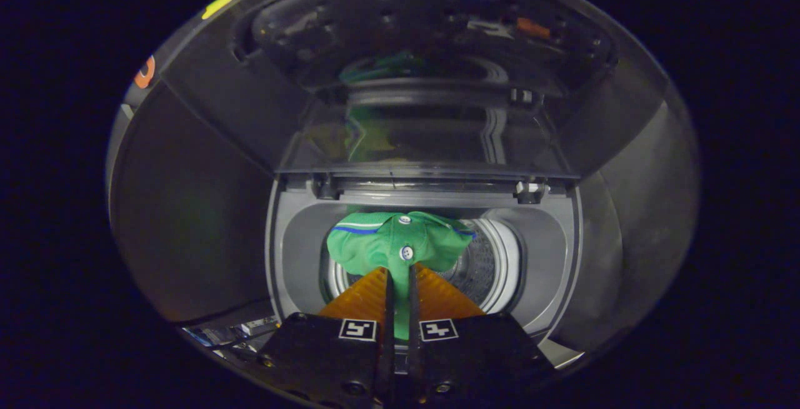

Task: Put the clothes into the washing machine and then close the washing machine lid.

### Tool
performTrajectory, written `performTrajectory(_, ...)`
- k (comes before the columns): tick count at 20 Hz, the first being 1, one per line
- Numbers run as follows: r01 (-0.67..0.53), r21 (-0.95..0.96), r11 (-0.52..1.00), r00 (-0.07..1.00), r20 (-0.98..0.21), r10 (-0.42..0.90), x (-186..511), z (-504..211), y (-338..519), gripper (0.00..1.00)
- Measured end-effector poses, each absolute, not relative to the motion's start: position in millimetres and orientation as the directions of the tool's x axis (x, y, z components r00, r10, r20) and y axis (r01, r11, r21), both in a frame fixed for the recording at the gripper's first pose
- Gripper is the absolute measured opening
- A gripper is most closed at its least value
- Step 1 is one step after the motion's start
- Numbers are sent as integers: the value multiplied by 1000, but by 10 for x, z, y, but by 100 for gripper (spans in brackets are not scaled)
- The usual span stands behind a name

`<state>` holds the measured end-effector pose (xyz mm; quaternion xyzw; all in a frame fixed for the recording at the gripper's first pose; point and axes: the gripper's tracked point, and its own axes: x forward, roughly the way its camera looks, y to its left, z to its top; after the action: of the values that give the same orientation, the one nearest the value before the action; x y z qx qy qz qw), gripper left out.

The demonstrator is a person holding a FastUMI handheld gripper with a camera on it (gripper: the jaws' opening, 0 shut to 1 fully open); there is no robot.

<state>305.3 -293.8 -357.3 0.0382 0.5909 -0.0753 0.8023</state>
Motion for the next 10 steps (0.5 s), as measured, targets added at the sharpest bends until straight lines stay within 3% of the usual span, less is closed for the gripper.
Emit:
performTrajectory(7, 113, -83, 990, 389, -913, -121, 3154, -3464, -2970, 17)
performTrajectory(10, 76, -50, 996, 417, -906, -78, 3265, -3195, -2890, 46)
